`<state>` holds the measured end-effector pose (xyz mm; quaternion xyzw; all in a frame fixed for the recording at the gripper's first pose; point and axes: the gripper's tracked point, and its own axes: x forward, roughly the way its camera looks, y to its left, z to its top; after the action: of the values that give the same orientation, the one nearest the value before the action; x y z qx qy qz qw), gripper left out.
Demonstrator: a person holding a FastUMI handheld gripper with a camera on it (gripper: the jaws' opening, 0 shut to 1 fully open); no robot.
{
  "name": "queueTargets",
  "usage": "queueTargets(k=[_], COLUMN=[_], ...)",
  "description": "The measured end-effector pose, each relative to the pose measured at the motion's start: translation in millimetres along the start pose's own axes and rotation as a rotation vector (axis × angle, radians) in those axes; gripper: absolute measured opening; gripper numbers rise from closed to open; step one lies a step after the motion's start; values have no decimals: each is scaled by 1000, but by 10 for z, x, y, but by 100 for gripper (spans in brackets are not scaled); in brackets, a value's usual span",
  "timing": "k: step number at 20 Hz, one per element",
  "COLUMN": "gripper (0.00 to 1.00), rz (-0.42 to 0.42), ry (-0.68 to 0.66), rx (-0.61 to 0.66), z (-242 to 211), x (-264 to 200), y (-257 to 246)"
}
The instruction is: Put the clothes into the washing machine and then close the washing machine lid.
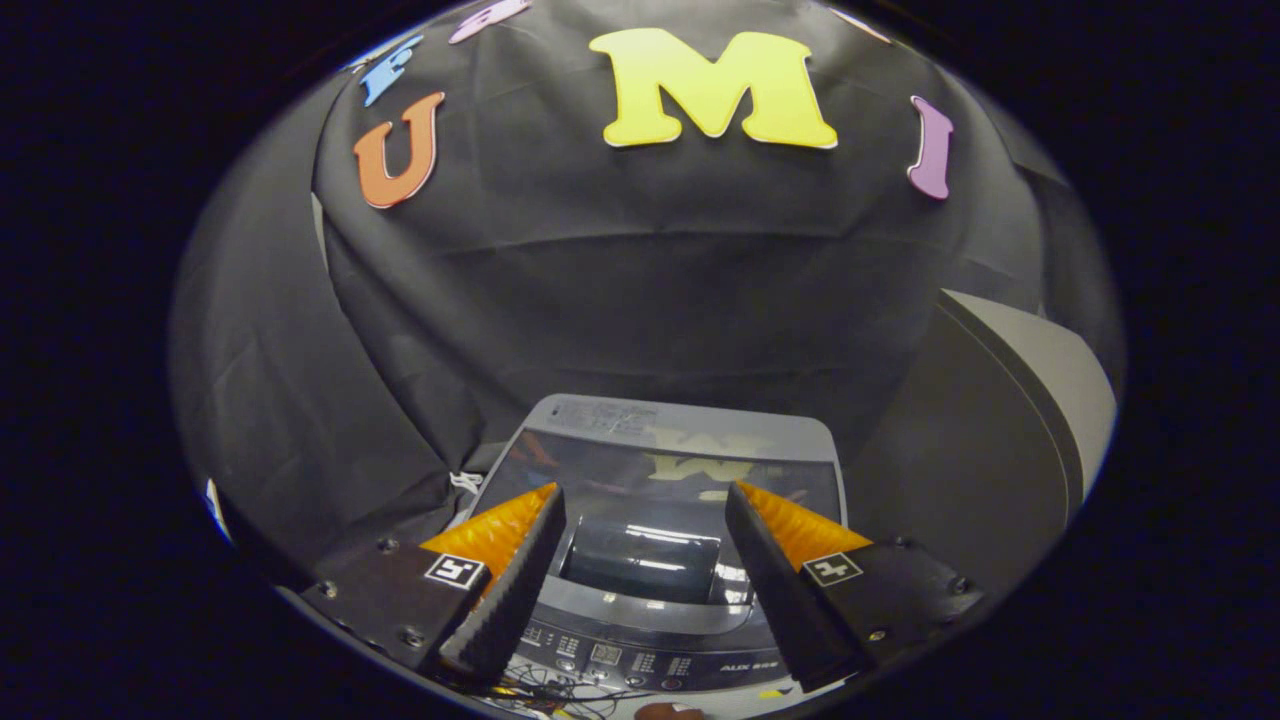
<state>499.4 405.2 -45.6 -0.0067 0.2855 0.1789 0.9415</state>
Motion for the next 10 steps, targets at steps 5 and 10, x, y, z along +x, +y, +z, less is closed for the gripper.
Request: queueTargets(k=[5, 10], gripper=[100, 100], rz=[0, 2], ry=[-39, -141], rx=[-6, -39], z=[77, 293], x=[-244, -729], y=[-96, -275])
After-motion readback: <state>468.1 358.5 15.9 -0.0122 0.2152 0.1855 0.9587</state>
